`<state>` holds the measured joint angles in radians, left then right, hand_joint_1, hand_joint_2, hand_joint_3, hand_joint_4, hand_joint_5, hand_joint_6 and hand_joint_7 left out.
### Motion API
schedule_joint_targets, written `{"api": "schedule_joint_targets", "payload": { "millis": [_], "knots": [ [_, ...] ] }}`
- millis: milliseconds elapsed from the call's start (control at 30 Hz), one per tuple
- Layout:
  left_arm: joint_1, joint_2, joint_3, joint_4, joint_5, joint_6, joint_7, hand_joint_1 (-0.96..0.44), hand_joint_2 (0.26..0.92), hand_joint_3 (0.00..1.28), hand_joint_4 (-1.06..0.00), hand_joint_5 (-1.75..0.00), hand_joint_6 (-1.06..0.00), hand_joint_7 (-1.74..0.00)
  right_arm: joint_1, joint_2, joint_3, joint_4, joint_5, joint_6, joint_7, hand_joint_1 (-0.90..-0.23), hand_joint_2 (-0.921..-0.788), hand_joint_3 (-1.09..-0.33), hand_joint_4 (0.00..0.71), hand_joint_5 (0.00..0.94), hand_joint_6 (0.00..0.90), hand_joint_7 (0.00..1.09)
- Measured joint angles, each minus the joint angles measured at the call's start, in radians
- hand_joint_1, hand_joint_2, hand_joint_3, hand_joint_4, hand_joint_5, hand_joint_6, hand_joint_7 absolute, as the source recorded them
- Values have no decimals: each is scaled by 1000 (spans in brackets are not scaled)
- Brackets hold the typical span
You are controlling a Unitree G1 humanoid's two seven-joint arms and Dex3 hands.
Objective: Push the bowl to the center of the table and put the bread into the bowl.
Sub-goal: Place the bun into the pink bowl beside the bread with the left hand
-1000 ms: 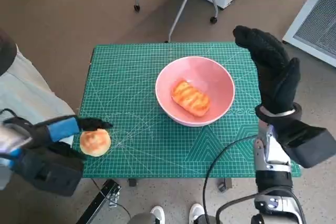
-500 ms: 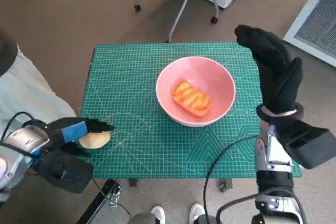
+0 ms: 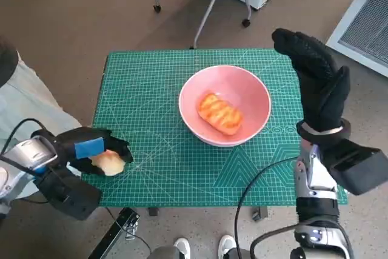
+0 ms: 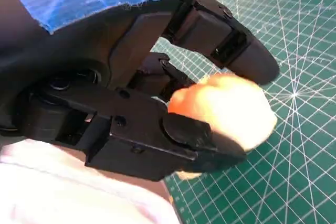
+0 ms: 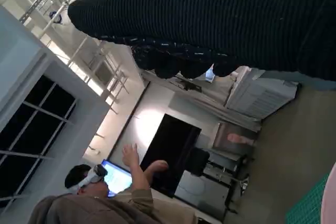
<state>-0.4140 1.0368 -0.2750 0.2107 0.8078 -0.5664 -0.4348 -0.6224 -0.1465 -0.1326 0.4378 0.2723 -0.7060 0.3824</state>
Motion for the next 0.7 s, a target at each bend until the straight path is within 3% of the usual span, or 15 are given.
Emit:
{"api": "schedule_joint_targets", "payload": {
  "millis": [200, 600, 700],
  "knots": [
    [-65, -10, 34, 5, -74, 0, -16, 0, 921, 48, -612, -1196, -746, -1082, -3, 1, -3, 10, 4, -1, 8, -571, -921, -678, 381, 4, 136, 651],
    [-255, -33, 120, 9, -217, 13, -26, 2, 919, 25, -628, -1232, -785, -994, -8, 6, -3, 11, 5, -4, 15, -570, -921, -682, 379, 3, 133, 651],
    [-312, -53, 124, 15, -232, 19, -26, 2, 920, 32, -628, -1176, -767, -1068, -9, 6, -4, 12, 5, -5, 16, -571, -921, -681, 378, 2, 131, 650]
  ]
}}
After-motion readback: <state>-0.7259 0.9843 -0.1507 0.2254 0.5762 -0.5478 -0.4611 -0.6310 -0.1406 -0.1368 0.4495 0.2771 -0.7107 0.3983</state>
